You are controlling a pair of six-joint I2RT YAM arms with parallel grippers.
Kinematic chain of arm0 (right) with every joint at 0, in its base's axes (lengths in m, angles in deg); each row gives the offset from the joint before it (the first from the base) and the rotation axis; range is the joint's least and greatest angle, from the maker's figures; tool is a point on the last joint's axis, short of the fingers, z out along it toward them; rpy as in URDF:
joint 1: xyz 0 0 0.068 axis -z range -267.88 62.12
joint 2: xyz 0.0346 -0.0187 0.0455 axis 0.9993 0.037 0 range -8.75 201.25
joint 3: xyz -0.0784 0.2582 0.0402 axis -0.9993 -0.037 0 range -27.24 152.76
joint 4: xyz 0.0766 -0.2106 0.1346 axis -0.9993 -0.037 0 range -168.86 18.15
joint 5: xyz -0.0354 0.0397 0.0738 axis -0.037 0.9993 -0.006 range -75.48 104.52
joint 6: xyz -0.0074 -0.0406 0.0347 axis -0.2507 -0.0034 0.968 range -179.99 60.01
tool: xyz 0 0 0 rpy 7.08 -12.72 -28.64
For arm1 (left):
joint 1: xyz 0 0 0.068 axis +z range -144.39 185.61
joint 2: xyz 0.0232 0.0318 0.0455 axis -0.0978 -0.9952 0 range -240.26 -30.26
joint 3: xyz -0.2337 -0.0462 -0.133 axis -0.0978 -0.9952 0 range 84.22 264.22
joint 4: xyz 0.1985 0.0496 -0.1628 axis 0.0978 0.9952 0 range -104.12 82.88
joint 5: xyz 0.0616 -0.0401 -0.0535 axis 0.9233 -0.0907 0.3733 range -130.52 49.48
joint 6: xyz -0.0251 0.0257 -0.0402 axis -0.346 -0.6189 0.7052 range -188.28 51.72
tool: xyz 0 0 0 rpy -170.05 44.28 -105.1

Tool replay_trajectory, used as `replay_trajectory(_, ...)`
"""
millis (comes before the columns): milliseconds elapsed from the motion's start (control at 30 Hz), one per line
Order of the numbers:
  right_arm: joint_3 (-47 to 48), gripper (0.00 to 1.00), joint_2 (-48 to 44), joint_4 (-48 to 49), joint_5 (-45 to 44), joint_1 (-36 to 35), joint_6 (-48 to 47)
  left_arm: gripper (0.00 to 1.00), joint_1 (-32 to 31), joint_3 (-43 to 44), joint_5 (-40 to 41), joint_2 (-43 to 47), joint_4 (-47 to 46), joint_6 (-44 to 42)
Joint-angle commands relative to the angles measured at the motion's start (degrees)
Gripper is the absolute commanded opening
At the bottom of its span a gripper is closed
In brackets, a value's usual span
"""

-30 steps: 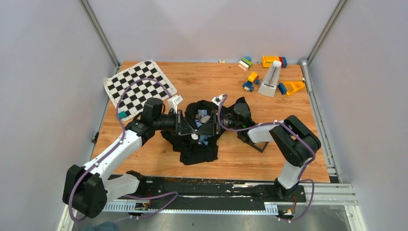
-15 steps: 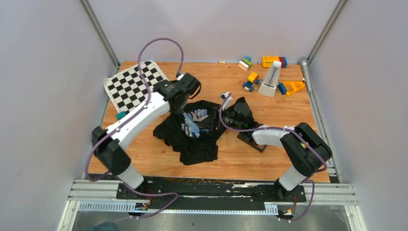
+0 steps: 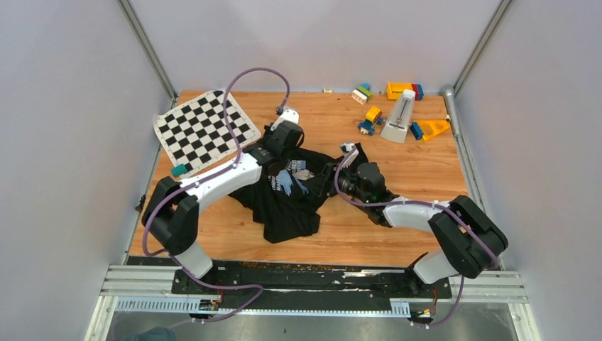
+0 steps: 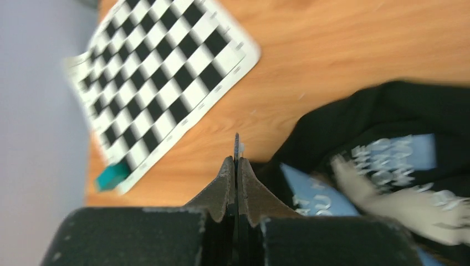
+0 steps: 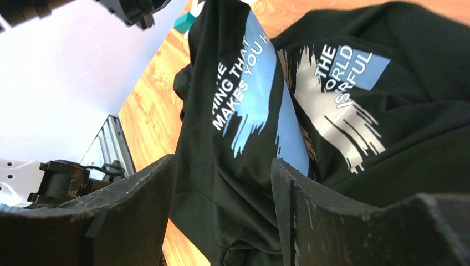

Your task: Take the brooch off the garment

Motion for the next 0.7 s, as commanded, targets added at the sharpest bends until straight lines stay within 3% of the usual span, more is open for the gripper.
replay_trajectory(0,-1.2,0.64,-4.0,5.8,-3.5,-0.3,-2.8,0.00,5.3,-3.2,-26.1,7.5,-32.8,0.3)
replay_trajectory(33,-1.3,0.64,-4.4,5.7,-3.8,-0.3,-3.2,0.00,7.8,-3.4,-36.5,8.0,-33.4,4.9)
replay_trajectory(100,-1.4,0.64,-5.2,5.5,-4.4,-0.3,-4.1,0.00,9.7,-6.3,-47.1,9.8,-38.0,9.7)
replay_trajectory(167,-1.3,0.65,-6.0,5.2,-4.8,-0.3,-4.9,0.00,10.0,-10.5,-52.8,12.2,-42.7,12.4)
replay_trajectory(367,-2.2,0.66,-9.5,5.7,-4.6,0.0,-4.5,0.00,10.2,-25.4,-65.1,19.6,-56.3,21.7)
replay_trajectory(533,-3.1,0.67,-12.5,6.9,-1.4,0.6,-4.2,0.00,10.2,-39.0,-76.0,19.0,-80.5,31.1)
replay_trajectory(667,-4.9,0.65,-13.8,9.9,0.6,1.5,-1.5,0.00,10.3,-43.8,-79.3,17.8,-89.6,34.7)
